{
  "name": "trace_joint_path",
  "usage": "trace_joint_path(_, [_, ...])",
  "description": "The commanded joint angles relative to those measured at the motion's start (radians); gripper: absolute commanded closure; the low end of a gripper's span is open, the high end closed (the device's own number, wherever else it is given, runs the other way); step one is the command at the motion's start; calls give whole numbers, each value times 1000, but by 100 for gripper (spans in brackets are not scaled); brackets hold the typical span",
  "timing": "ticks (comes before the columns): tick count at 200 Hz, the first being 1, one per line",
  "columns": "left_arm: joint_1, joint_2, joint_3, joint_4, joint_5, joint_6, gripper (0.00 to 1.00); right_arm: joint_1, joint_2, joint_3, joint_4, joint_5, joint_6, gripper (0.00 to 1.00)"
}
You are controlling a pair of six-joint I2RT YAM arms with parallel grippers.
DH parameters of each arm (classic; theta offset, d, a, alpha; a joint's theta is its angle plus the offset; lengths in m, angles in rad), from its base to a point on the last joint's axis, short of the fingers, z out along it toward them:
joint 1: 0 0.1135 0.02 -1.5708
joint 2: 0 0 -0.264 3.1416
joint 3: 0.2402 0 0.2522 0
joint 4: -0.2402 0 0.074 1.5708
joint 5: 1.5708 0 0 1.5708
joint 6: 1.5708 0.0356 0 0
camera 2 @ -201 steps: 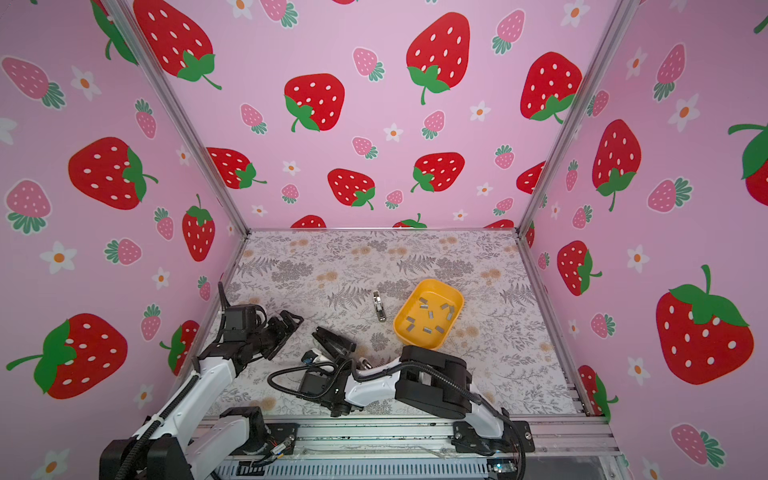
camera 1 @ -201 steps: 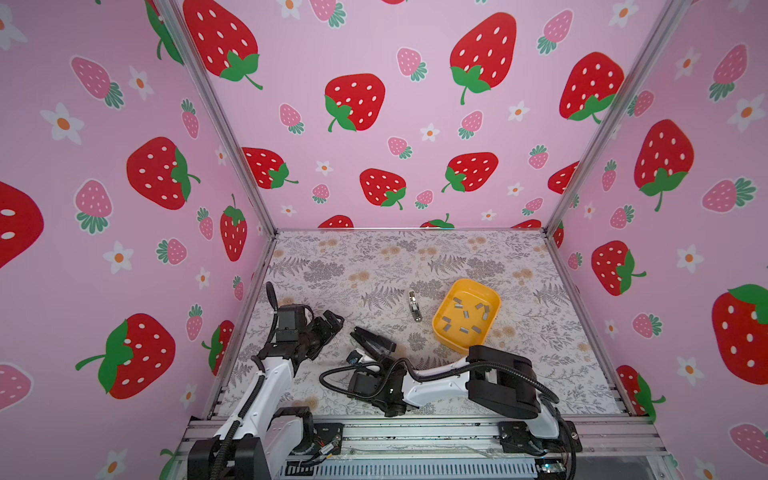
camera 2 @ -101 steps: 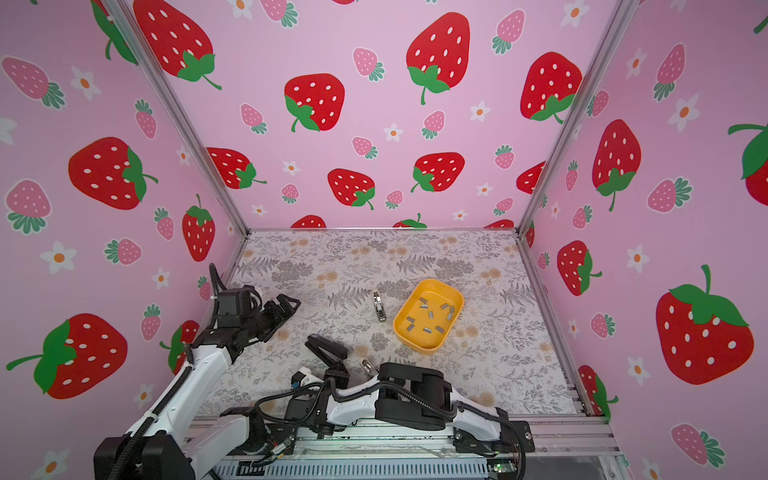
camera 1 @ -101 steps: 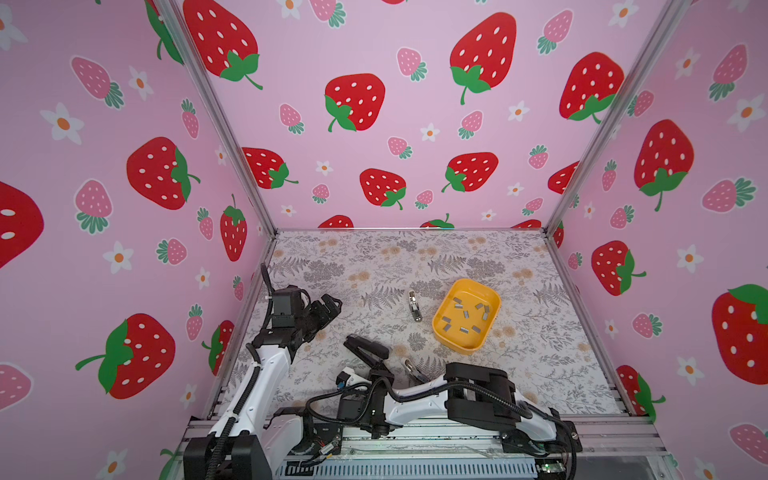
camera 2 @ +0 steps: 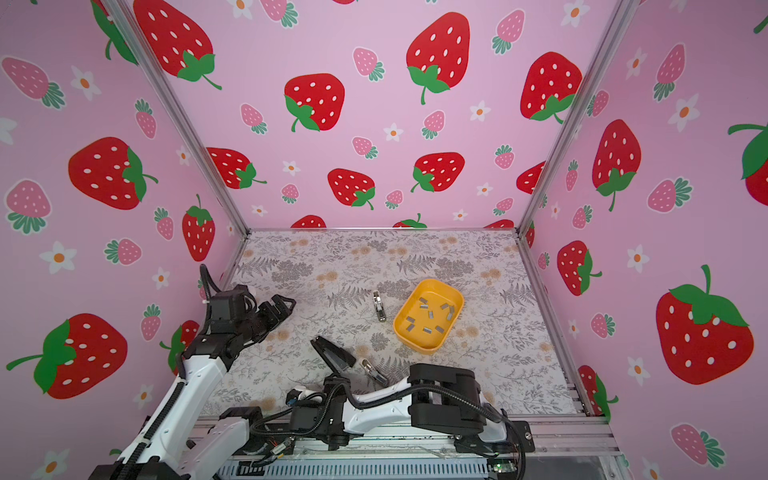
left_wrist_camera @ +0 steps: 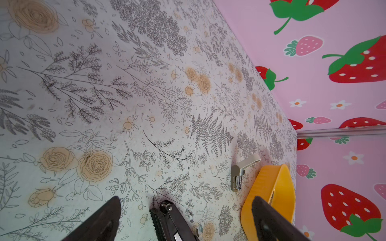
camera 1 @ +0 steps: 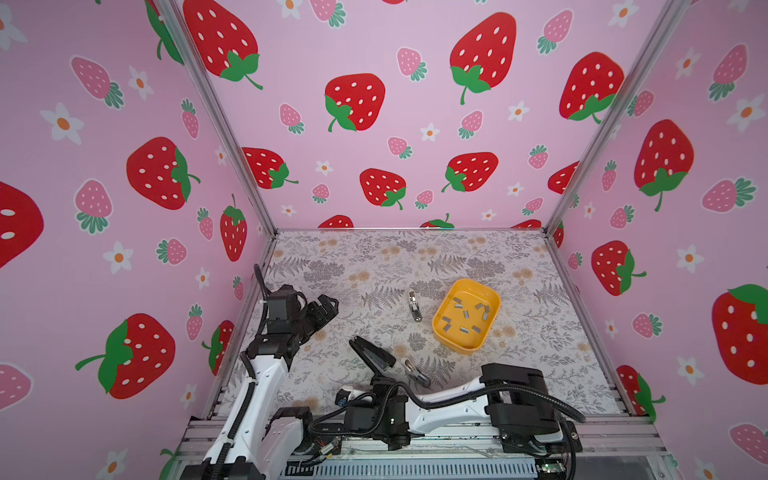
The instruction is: Load the staples into the stapler
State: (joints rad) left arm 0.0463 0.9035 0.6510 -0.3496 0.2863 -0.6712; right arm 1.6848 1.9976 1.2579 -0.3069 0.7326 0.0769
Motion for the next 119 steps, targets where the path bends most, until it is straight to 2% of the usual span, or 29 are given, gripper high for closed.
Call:
trace_joint_path(1, [-11,-40,72,76,-43,62,1,-13,-114,-34,61,-111,22,40])
trace_joint_path(23, [-32,-57,137,136,-77,136,0,-44,-267,-116,128,-138,56,42])
trace_joint_path(37, [-59,-53,184,186,-101,205,3,-72,-378,-186,180,-163,94,45])
trace_joint_path(59, [-141,-1,224,347,-76,472,6,-118,-549,-292,238,-182,168,48])
trace_joint_path(65, [-153,28,249,362,-7,578,6,-131,-593,-319,248,-192,186,51])
trace_joint_path(73, [-163,79,304,335,158,759,11,-150,-654,-355,260,-204,209,52])
trace_joint_path(86, [-192,173,415,195,347,1075,19,-182,-751,-421,289,-228,242,53])
trace_joint_path(97, [-234,263,525,-31,428,1370,20,-210,-818,-465,295,-245,261,53])
trace_joint_path(108, [-281,343,624,-270,464,1650,21,-233,-863,-493,276,-237,283,54])
trace_joint_path(119, [-330,419,677,-426,454,1824,22,-260,-886,-500,226,-225,317,55])
